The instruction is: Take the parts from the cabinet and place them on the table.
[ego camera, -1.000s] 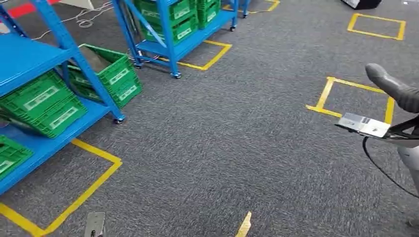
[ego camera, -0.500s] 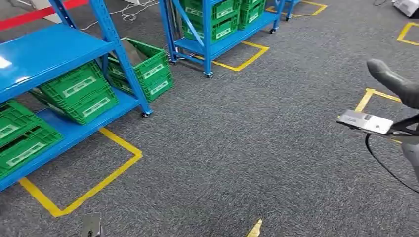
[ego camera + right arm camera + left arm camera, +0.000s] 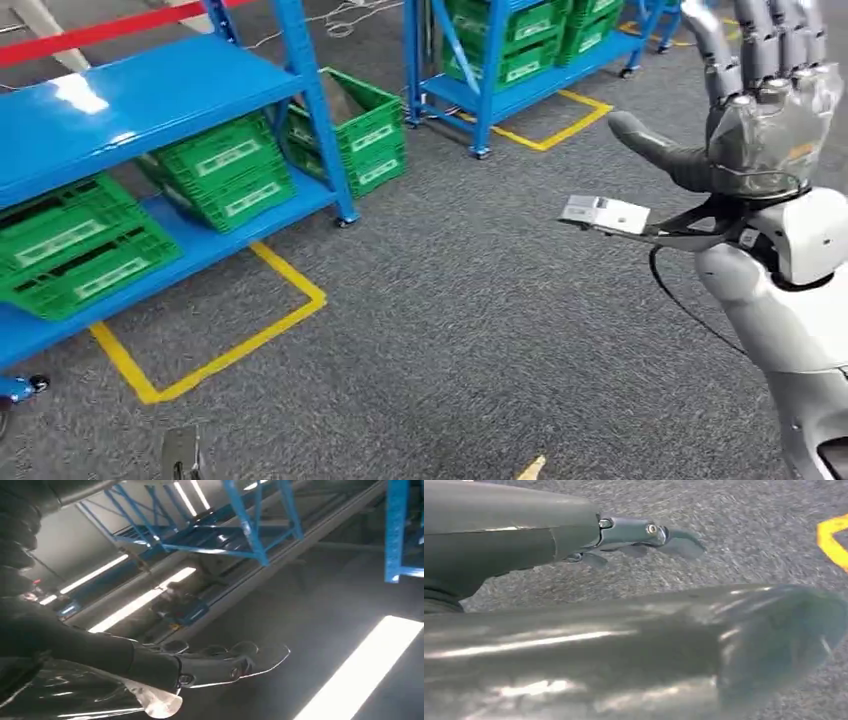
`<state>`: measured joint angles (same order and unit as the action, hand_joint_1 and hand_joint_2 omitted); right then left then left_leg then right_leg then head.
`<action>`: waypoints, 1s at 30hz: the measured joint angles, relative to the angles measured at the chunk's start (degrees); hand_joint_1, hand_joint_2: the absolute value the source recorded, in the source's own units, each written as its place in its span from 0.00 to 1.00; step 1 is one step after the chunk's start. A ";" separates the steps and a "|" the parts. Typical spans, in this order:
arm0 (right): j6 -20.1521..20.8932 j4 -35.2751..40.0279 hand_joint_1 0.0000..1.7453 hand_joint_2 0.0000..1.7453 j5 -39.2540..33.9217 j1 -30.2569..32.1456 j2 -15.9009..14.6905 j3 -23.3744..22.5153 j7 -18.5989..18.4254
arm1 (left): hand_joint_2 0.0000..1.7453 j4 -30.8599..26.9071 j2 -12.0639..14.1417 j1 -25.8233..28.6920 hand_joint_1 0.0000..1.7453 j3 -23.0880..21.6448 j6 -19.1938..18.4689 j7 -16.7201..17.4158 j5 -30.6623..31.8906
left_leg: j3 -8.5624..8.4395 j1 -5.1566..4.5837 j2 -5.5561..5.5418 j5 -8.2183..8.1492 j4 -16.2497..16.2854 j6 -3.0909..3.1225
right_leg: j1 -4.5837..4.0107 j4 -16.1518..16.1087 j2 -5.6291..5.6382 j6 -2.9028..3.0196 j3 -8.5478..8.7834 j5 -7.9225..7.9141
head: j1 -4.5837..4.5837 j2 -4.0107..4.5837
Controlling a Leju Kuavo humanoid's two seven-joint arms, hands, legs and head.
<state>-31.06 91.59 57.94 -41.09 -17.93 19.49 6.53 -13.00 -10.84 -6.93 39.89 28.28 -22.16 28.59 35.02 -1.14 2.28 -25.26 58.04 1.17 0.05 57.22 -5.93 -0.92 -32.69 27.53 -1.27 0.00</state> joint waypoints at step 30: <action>-2.23 0.08 0.00 1.00 -3.69 4.62 -3.71 -3.69 0.00 | 0.00 0.00 -0.50 -0.08 0.00 0.09 0.37 0.92 0.85 | -0.21 0.33 -0.16 -0.07 0.04 -0.16 | 0.07 -0.10 1.69 0.04 0.42 0.23 | 0.33 0.00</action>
<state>-33.29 91.67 54.25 -36.47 -21.64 15.80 6.54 -13.00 -11.34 -7.01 39.98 28.65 -21.24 29.44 34.81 -0.81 2.12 -25.33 58.08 1.01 0.13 57.12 -4.24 -0.88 -32.27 27.75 -0.94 0.00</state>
